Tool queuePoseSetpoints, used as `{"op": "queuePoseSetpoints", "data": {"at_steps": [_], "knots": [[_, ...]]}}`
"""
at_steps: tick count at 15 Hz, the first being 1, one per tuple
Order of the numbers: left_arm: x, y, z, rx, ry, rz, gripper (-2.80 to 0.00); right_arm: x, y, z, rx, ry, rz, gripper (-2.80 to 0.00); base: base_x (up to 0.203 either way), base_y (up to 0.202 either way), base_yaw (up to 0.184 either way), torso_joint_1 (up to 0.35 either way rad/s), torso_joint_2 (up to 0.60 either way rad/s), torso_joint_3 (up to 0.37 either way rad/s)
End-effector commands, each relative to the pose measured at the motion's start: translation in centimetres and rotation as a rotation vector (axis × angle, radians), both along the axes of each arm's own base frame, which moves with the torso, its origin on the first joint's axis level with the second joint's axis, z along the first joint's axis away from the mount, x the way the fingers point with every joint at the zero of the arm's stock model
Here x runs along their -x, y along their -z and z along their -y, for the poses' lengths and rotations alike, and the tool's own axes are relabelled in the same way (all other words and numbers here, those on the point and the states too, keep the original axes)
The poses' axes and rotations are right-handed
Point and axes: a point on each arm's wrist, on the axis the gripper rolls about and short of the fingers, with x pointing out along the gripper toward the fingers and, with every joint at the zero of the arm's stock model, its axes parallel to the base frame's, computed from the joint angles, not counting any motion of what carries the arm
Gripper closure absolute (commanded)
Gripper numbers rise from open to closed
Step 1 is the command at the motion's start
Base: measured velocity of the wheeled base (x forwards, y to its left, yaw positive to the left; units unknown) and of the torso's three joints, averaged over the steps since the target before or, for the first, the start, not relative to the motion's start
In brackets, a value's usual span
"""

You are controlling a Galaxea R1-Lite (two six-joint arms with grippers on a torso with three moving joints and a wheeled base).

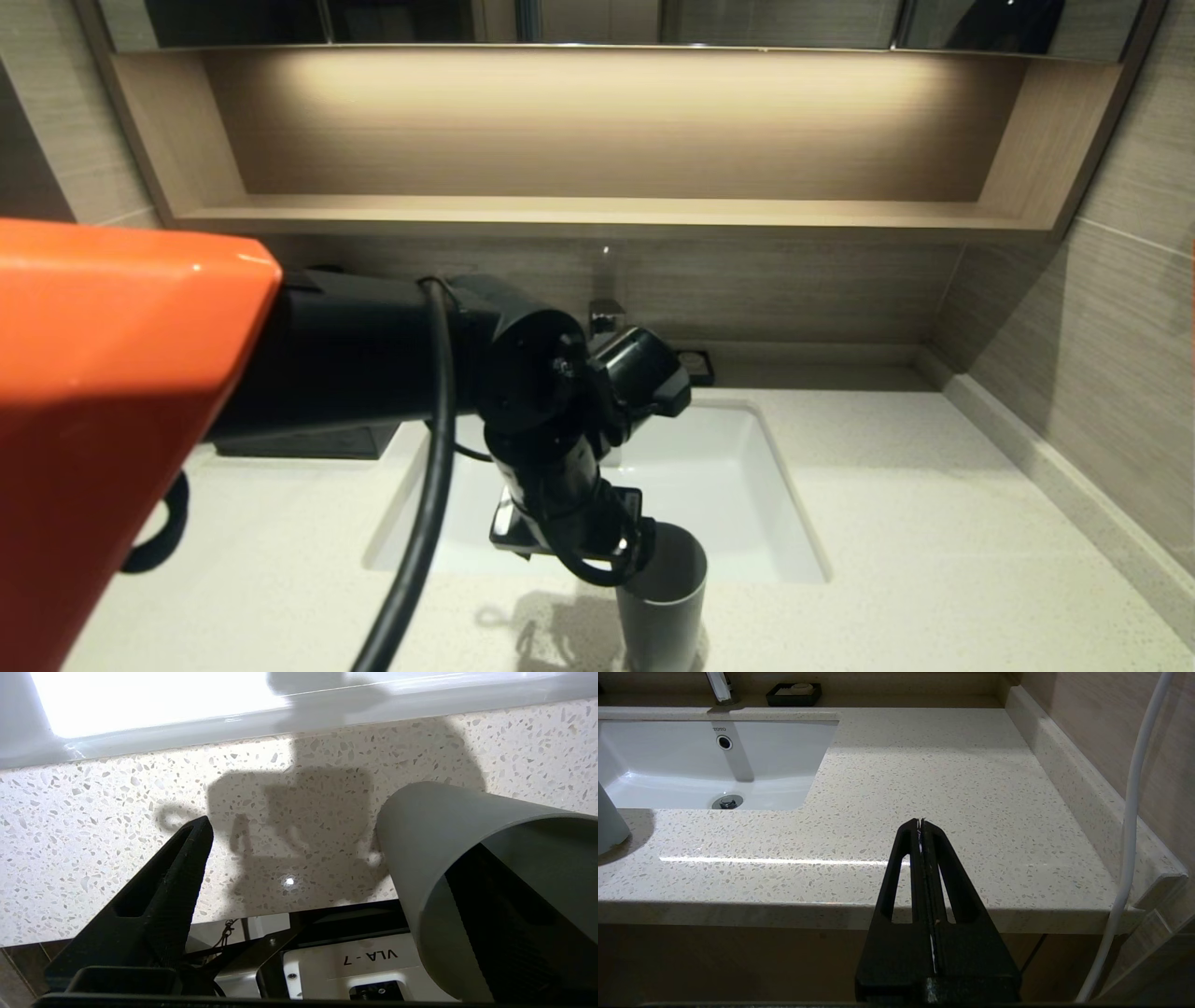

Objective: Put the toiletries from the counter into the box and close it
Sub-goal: Pick up the cup

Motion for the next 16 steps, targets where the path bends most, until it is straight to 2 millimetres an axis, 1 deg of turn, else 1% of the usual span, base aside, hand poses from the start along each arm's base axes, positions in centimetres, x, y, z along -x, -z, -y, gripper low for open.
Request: {"op": "queuePoseSetpoints", "data": {"at_steps": [1, 2, 16], "knots": [[-0.03, 0.06, 0.04, -0.01, -0.005, -0.01, -2.8, -0.01, 0.04, 0.0, 0.0, 0.0, -0.001, 0.0, 0.0, 0.0, 0.0, 0.0, 0.0, 0.0], [-0.05, 0.14, 0.06, -0.015, -0.005, -0.015, 0.0, 0.01, 0.0, 0.0, 0.0, 0.0, 0.002, 0.0, 0.0, 0.0, 0.0, 0.0, 0.0, 0.0], [-0.07, 0.38, 0.08, -0.026, -0.004, -0.023, 0.0, 0.0, 0.02, 0.0, 0.0, 0.0, 0.0, 0.0, 0.0, 0.0, 0.0, 0.0, 0.0, 0.0]]}}
